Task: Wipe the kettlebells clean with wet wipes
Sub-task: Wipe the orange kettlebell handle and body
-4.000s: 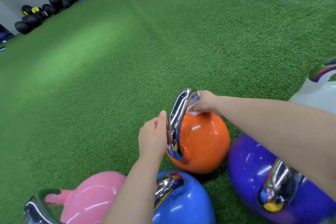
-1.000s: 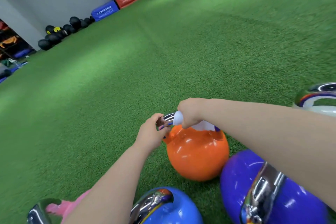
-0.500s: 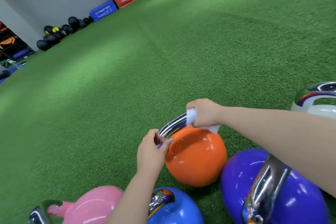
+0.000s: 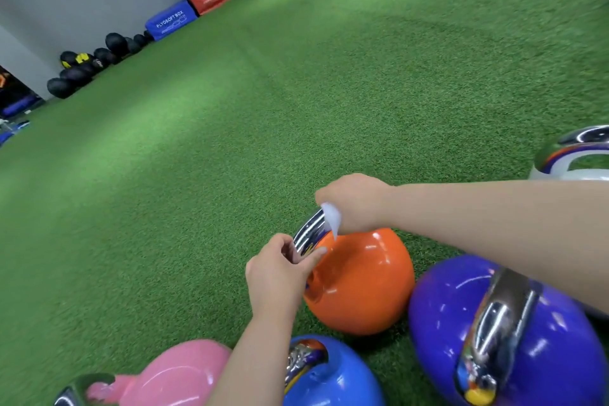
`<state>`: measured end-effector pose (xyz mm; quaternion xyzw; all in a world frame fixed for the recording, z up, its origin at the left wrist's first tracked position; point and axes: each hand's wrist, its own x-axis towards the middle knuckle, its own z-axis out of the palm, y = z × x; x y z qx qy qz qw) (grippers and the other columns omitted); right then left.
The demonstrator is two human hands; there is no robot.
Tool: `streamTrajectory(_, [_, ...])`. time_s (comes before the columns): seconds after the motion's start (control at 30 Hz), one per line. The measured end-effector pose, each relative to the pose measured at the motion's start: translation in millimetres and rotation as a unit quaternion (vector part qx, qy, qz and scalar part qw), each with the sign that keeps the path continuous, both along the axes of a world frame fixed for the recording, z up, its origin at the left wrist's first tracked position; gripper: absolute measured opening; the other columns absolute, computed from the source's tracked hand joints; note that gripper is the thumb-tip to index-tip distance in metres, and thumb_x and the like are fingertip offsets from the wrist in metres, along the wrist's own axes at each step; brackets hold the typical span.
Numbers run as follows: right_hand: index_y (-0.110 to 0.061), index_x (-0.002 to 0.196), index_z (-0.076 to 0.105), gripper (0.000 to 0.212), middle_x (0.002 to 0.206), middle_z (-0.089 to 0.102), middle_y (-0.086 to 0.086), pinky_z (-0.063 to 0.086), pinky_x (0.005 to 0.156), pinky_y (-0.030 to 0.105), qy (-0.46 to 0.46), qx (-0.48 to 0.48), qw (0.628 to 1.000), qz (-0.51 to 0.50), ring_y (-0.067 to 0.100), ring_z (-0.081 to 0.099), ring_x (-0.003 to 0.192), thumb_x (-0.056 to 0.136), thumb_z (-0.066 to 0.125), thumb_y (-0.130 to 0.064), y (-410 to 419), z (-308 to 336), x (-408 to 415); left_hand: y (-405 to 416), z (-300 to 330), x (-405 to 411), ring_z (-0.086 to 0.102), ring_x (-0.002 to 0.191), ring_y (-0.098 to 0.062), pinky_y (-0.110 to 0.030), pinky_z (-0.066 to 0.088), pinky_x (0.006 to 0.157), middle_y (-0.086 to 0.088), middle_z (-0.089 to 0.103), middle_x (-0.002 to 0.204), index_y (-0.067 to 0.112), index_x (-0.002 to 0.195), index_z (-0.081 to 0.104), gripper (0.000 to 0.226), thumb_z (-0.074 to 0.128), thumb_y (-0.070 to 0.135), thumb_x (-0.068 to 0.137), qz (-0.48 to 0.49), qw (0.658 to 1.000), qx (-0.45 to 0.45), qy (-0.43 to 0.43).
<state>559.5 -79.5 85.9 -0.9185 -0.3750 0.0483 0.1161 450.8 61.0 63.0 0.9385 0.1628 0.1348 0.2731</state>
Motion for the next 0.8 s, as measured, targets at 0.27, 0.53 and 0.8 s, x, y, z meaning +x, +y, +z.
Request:
streamTrajectory(0.27, [-0.025,0.087,0.055,0.030,0.077,0.056,-0.008,0.038,0.056,0.023,0.150,-0.145,0.975,0.072,0.018,0.054,0.079,0.071,0.076,-0.038,18,35,8,2,-2,2,0.047,0.054,-0.010,-0.037,0.041,0.075,0.008,0.048,0.051,0.021,0.060,0.039,0.048,0.075,0.052,0.064,-0.001,1.000,-0.006,0.000])
streamTrajectory(0.53, [-0.015,0.084,0.053,0.077,0.099,0.061,0.013,0.048,0.097,0.044,0.458,0.180,0.850,-0.190,0.027,0.061,0.089,0.061,0.042,-0.088,-7,-18,49,6,-1,3,0.054,0.067,-0.019,-0.036,0.040,0.077,0.008,0.052,0.054,0.020,0.061,0.039,0.051,0.073,0.058,0.062,-0.004,1.000,-0.014,0.004])
streamTrajectory(0.8, [-0.011,0.071,0.050,0.069,0.069,0.058,0.008,0.052,0.079,0.035,0.550,0.337,0.703,-0.301,0.023,0.058,0.070,0.075,0.039,-0.080,-15,-39,50,8,-4,4,0.056,0.077,-0.021,-0.035,0.041,0.076,0.010,0.053,0.057,0.023,0.063,0.040,0.050,0.069,0.064,0.061,-0.012,0.999,-0.031,0.005])
